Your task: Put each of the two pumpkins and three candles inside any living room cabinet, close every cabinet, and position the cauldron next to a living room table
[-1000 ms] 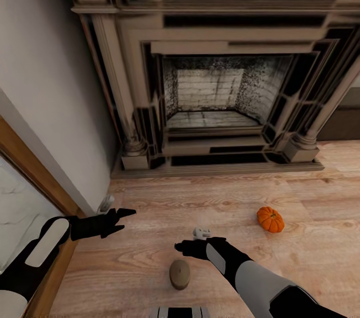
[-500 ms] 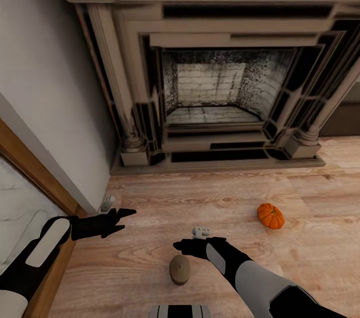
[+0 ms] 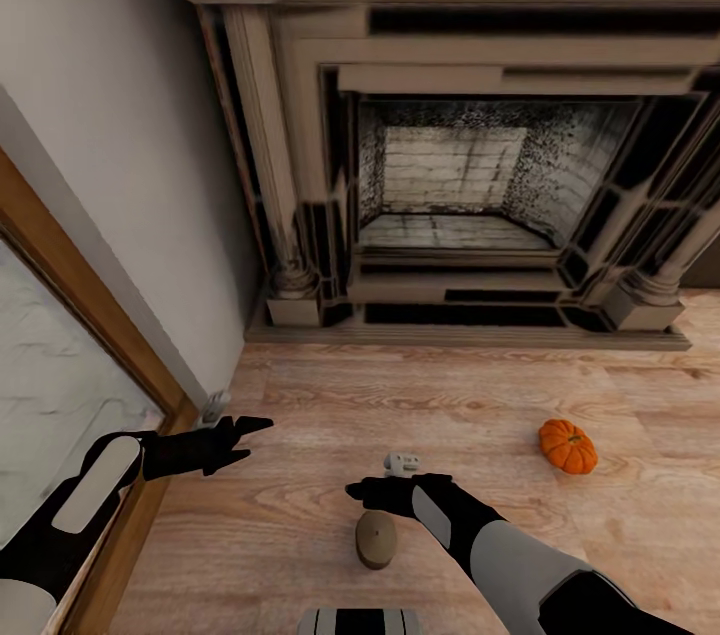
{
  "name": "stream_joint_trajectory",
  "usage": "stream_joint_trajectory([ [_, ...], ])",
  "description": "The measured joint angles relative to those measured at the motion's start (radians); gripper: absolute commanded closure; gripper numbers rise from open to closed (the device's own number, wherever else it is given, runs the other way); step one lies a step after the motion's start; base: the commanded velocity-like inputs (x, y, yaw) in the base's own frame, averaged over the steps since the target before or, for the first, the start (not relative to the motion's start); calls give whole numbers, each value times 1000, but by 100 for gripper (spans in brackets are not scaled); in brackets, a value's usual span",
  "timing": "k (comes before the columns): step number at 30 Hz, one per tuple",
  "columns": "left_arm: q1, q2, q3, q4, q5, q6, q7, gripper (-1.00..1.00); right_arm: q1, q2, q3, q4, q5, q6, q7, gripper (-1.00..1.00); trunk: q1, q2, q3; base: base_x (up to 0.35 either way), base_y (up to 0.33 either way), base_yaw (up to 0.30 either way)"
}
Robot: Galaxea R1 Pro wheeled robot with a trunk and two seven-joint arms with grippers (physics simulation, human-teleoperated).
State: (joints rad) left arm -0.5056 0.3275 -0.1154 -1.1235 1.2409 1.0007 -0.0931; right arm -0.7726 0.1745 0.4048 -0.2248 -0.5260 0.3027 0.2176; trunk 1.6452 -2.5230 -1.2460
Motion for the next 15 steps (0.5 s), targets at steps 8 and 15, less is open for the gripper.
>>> stream_joint_trajectory([
  [8,0,0,-14,0,0,0,0,-100,0,0,0,1,0,-1,7,-100,0,0,0,0,0,1],
  [15,0,0,-14,0,0,0,0,-100,0,0,0,1,0,-2,7,-100,0,0,0,0,0,0],
])
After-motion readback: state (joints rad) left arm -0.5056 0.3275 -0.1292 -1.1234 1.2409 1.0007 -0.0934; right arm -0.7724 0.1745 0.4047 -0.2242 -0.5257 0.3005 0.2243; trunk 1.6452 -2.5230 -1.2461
